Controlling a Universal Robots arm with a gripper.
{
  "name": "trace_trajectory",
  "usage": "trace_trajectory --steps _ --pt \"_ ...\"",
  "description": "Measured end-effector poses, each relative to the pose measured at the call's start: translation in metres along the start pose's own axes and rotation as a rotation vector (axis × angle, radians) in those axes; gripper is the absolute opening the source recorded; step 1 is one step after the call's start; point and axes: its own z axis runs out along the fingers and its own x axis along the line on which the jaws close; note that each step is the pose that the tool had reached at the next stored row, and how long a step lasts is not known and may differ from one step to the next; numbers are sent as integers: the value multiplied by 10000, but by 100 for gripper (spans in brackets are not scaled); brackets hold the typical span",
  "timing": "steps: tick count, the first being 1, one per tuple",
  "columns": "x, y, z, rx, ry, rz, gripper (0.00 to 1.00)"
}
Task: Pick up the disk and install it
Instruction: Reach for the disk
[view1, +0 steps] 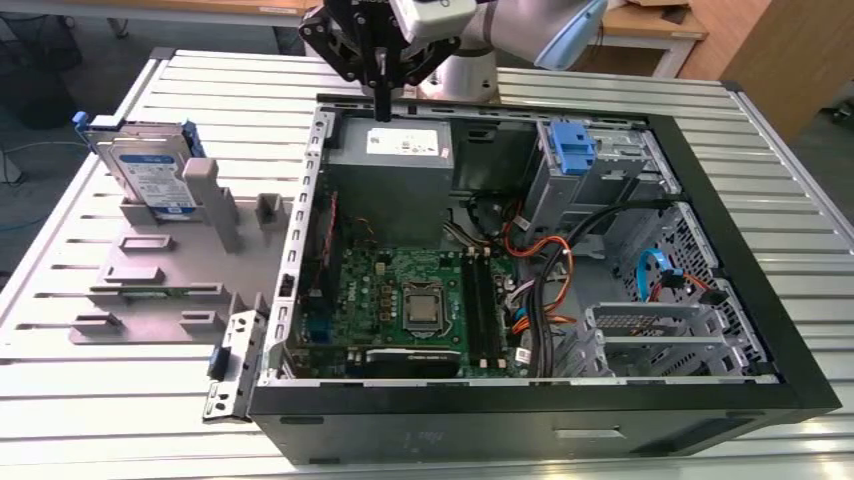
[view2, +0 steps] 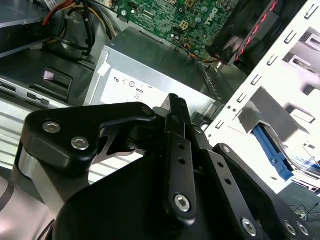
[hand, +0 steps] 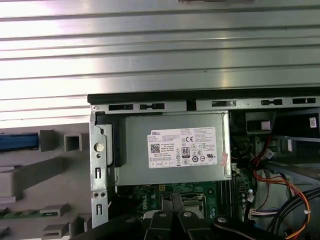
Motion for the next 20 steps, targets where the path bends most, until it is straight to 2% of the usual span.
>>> trace_trajectory --steps 6,20 --pt "106 -8 2 0 0 -2 11" --pt "419 -32 2 1 1 -2 11"
